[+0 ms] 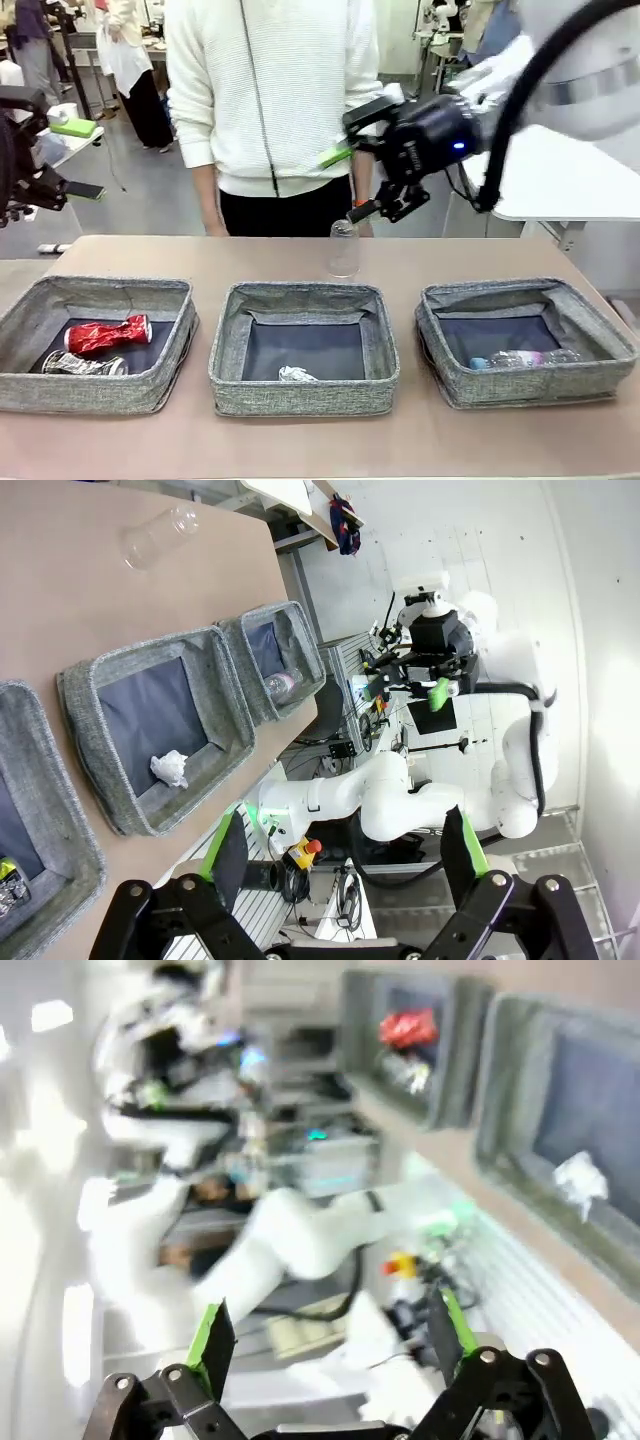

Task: Sort the waste into the appropriate baskets.
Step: Place the picked waste into the Fabric basket indicated by the person.

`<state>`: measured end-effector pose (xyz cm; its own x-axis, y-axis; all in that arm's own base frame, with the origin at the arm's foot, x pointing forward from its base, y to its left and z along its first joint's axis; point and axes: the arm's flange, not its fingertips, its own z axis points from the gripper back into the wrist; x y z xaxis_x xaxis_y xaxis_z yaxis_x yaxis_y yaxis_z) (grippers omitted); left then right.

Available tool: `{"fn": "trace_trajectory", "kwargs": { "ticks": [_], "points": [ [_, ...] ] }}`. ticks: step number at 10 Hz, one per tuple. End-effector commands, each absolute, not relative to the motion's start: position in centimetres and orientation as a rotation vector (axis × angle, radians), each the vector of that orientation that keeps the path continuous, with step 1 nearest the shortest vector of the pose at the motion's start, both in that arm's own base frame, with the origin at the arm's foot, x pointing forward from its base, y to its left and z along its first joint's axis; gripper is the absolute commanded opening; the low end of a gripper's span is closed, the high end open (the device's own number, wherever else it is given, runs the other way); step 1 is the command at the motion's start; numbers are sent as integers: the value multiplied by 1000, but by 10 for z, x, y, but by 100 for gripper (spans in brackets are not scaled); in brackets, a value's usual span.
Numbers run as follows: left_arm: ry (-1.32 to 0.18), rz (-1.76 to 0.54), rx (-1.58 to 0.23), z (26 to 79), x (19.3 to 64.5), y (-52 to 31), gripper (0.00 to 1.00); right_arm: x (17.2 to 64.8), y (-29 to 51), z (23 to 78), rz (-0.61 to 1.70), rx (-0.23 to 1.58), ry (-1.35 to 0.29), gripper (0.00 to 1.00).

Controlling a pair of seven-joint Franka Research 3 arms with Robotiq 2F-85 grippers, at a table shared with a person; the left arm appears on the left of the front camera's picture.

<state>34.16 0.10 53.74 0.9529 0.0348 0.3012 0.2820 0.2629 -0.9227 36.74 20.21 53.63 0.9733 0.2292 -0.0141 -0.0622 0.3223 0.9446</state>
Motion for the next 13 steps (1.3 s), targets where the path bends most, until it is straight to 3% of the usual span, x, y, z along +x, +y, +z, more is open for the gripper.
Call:
{"fn": "trace_trajectory", "kwargs": {
  "ticks": [1,3,5,6,13],
  "points": [
    [-300,-187,-1318,539,341,0,100,363,144,499,53,1347,202,100],
    [-300,-187,-1318,539,341,0,100,354,80,480,-80,1419,94,100],
    [-300,-187,-1318,539,341,0,100,347,68,465,-207,1349,31,100],
    [-300,-187,-1318,539,341,0,100,358,66,471,-110,1385,139,100],
    [-300,-187,-1318,539,341,0,100,358,66,471,-110,1385,139,100]
  ]
}}
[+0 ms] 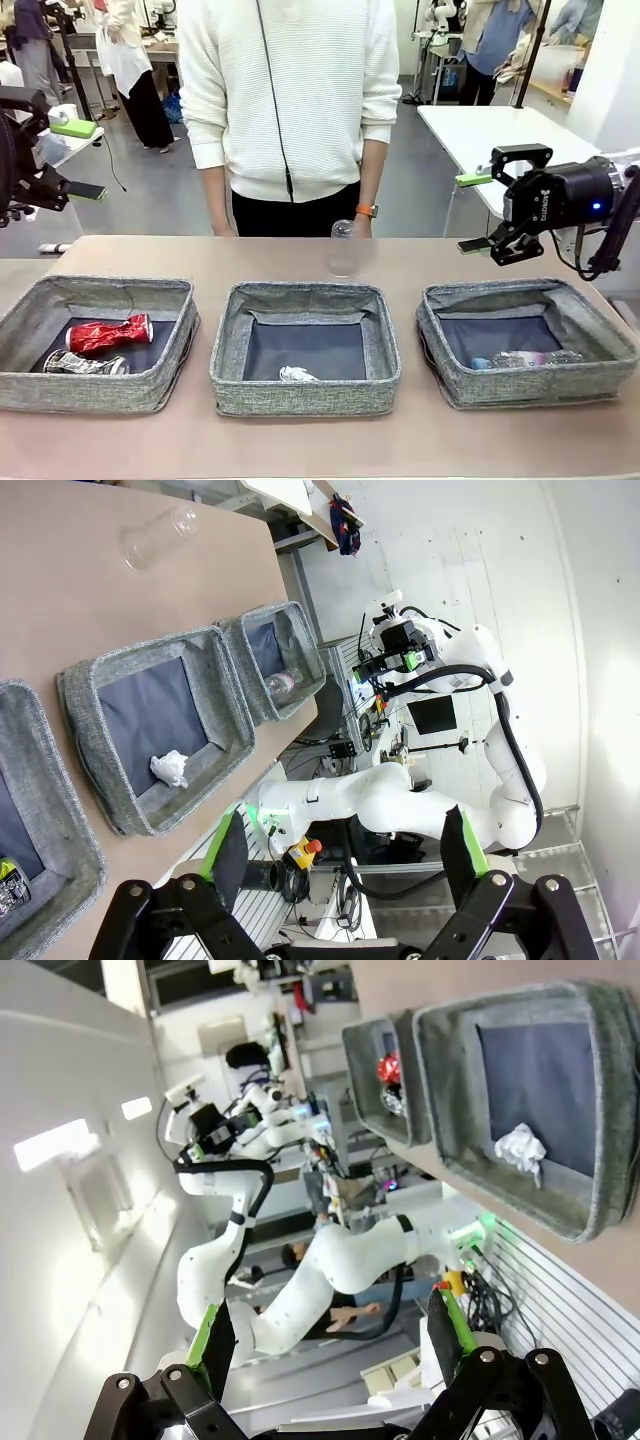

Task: Sort the waste into the appropriate baskets.
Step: Place the picked waste into the Fabric basket indicated by the person, then pick up the waste item pointed out by the person.

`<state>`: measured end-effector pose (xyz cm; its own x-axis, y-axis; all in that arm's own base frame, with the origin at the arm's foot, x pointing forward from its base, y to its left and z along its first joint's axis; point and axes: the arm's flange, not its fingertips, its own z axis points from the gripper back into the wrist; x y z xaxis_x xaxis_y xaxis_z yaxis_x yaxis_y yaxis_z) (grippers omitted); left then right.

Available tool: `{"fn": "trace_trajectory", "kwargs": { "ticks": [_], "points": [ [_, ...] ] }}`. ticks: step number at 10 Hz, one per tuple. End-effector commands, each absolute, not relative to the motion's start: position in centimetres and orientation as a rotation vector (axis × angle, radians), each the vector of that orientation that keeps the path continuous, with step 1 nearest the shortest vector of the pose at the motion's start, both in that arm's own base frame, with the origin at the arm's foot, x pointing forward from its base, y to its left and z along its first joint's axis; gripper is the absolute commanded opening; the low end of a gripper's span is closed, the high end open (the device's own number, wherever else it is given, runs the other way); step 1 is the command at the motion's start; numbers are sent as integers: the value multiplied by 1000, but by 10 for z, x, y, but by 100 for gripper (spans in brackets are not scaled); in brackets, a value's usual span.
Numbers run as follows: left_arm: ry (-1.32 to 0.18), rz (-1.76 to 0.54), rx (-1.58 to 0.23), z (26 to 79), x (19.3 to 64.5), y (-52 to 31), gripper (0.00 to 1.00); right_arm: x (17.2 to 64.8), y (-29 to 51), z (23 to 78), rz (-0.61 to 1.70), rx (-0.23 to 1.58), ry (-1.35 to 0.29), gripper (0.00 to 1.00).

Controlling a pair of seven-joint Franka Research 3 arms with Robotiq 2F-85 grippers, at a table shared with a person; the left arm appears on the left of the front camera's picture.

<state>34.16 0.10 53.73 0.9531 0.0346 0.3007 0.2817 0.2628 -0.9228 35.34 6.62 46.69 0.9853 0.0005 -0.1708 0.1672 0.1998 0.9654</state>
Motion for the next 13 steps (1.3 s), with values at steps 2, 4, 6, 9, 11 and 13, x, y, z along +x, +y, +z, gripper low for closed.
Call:
{"fn": "trace_trajectory", "kwargs": {
  "ticks": [2,4,6,9,11,13],
  "points": [
    [-300,-187,-1318,539,341,0,100,358,66,471,-110,1385,139,100],
    [-300,-187,-1318,539,341,0,100,358,66,471,-110,1385,139,100],
    [-300,-187,-1318,539,341,0,100,358,66,471,-110,1385,139,100],
    [-300,-187,-1318,539,341,0,100,358,66,471,-110,1385,139,100],
    [-300,-187,-1318,539,341,0,100,358,66,471,-110,1385,139,100],
    [-300,-187,-1318,539,341,0,100,358,66,471,-110,1385,139,100]
  ]
}}
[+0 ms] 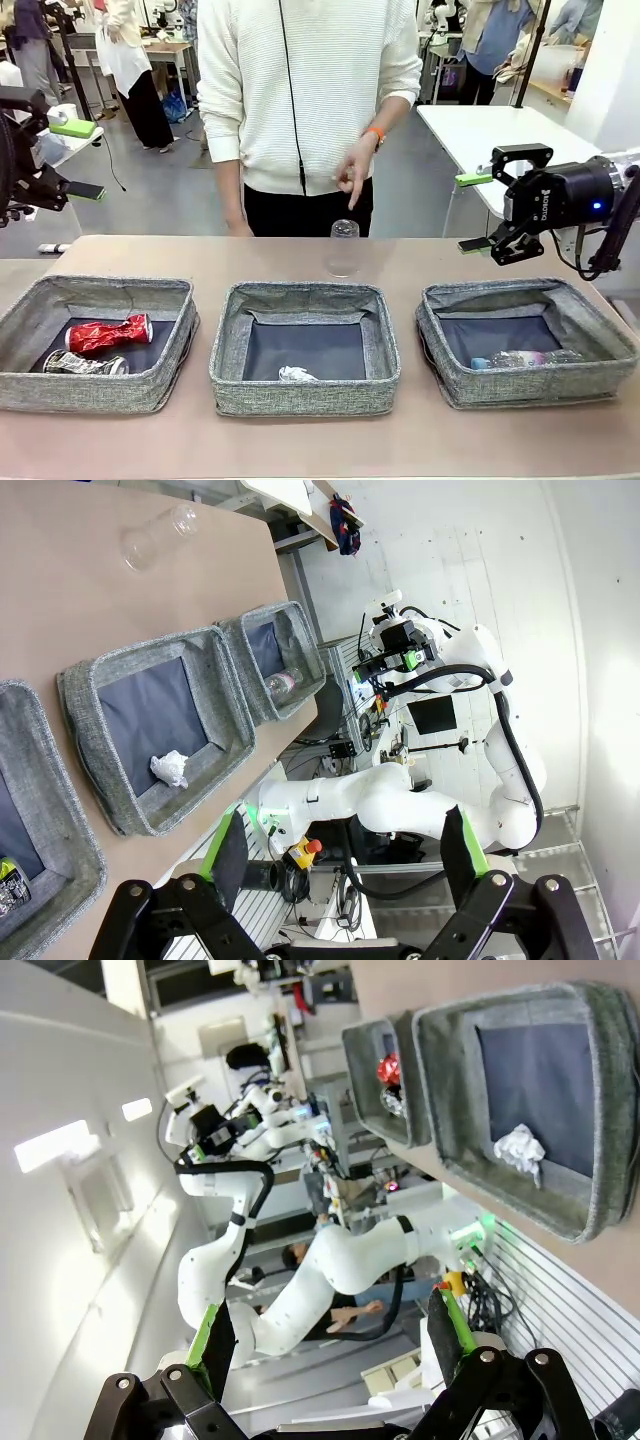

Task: Sort the waste into the appropriate baskets.
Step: Pick up the waste item pointed out by the person.

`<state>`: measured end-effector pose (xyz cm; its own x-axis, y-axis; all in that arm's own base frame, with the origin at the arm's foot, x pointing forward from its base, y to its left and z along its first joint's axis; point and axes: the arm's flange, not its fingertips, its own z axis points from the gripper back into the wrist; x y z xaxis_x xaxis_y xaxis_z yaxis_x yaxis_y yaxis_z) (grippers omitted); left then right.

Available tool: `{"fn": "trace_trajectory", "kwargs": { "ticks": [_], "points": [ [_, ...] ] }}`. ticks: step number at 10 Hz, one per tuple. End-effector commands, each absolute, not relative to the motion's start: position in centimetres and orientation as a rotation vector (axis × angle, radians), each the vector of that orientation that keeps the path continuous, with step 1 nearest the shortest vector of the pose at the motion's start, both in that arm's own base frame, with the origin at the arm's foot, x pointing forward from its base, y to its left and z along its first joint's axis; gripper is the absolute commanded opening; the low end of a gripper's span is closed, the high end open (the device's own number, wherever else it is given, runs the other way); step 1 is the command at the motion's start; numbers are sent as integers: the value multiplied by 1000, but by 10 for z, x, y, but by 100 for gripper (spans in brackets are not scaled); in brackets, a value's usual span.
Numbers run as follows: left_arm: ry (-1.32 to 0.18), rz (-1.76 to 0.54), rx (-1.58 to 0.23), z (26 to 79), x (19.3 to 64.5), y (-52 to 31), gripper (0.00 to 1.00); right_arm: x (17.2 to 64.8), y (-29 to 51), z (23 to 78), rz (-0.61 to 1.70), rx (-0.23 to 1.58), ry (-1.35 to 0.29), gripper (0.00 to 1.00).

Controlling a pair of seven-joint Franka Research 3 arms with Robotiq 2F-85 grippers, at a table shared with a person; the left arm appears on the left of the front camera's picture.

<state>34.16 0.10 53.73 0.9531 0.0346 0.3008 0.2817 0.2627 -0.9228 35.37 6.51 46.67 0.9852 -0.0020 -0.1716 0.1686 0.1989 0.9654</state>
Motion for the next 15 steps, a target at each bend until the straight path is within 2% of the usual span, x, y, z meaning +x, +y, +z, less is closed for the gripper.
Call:
{"fn": "trace_trajectory", "kwargs": {
  "ticks": [1,7,8,9,10,11,12,13,14,15],
  "points": [
    [-300,-187,-1318,539,341,0,100,358,66,471,-110,1385,139,100],
    [-300,-187,-1318,539,341,0,100,354,65,467,-120,1367,143,100],
    [-300,-187,-1318,539,341,0,100,378,62,467,-54,1283,-332,100],
    [-300,-187,-1318,539,341,0,100,411,51,462,-8,1279,-653,100],
    [-300,-187,-1318,539,341,0,100,432,48,457,142,1124,-1055,100],
    [-300,-187,-1318,539,341,0,100,444,51,453,343,1130,-1210,100],
    [-300,-187,-1318,539,341,0,100,448,57,453,517,1111,-1207,100],
    [-300,-187,-1318,539,341,0,100,451,61,459,597,1086,-1190,100],
    [-300,-187,-1318,539,341,0,100,455,63,463,605,983,-1182,100],
    [-300,-187,-1318,539,341,0,100,458,72,463,622,799,-1165,100]
  ]
}}
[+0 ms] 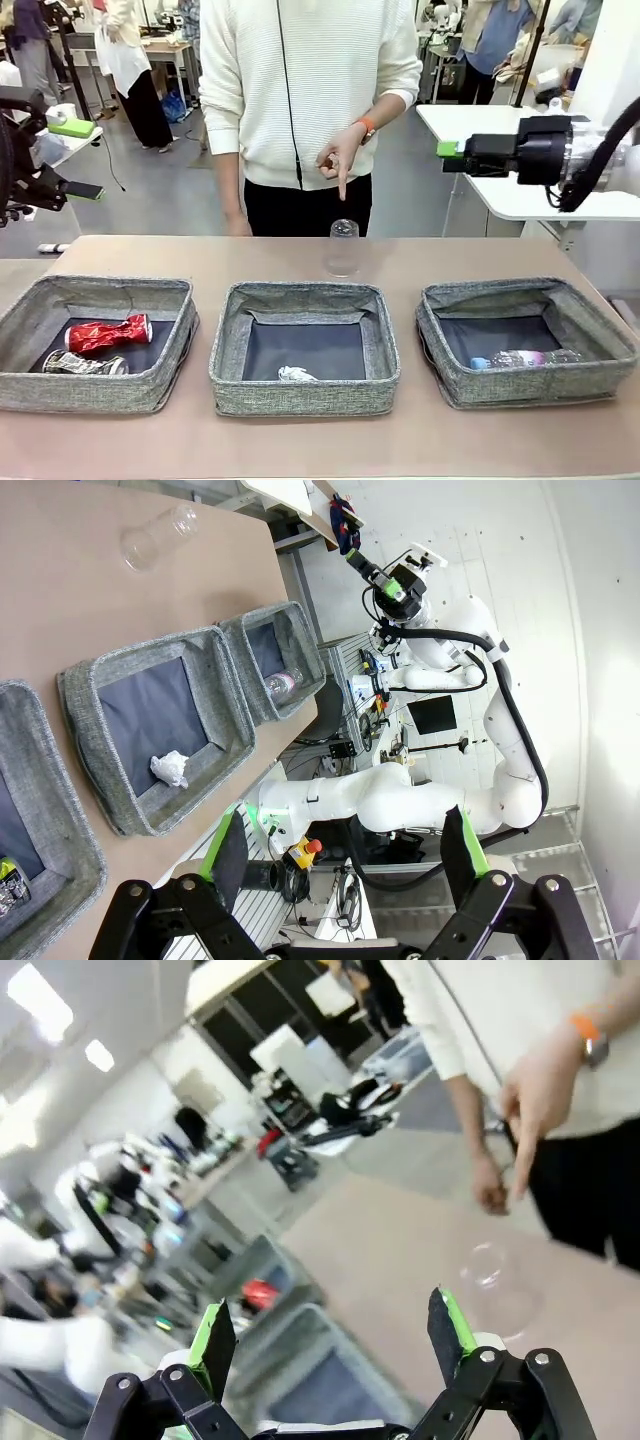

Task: Sort the waste into the appropriate baskets.
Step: Pick up the waste item pointed out by the person.

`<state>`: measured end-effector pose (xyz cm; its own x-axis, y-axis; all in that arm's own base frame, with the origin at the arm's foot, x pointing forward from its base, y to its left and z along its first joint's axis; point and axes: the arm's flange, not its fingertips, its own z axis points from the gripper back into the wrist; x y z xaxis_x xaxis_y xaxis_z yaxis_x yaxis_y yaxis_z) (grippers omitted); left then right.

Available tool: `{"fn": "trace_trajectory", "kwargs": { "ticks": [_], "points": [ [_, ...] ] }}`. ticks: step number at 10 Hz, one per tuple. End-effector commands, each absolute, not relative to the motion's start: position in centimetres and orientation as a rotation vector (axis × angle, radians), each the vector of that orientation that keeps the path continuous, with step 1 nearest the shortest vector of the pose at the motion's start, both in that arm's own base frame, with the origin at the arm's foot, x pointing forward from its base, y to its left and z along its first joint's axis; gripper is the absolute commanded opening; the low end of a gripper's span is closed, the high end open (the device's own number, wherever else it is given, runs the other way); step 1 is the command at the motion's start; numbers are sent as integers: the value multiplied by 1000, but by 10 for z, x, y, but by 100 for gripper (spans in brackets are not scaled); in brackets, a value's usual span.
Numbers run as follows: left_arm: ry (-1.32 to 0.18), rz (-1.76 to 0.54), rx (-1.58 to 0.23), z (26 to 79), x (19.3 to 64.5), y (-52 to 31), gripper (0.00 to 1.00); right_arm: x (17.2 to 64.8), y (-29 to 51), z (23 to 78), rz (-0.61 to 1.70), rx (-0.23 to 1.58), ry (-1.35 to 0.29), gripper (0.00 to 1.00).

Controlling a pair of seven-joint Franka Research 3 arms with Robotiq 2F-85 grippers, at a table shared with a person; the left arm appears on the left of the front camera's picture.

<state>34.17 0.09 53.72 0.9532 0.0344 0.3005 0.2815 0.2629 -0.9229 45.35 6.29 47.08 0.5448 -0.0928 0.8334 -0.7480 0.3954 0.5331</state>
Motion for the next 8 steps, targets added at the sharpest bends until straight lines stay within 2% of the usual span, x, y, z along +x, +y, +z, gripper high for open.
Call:
{"fn": "trace_trajectory", "kwargs": {
  "ticks": [1,2,3,4,5,6,7,8],
  "points": [
    [-300,-187,-1318,539,341,0,100,462,87,456,651,477,-1164,100],
    [-300,-187,-1318,539,341,0,100,465,114,442,746,117,-1201,100],
    [-300,-187,-1318,539,341,0,100,467,137,429,839,-2,-1214,100],
    [-300,-187,-1318,539,341,0,100,475,145,418,808,-20,-1169,100],
    [-300,-187,-1318,539,341,0,100,487,124,425,433,386,-974,100],
    [-300,-187,-1318,539,341,0,100,456,125,440,851,496,-1075,100],
    [-300,-187,-1318,539,341,0,100,460,126,429,748,399,-1034,100],
    [-300,-187,-1318,539,341,0,100,459,120,415,961,513,-1059,100]
  ]
}}
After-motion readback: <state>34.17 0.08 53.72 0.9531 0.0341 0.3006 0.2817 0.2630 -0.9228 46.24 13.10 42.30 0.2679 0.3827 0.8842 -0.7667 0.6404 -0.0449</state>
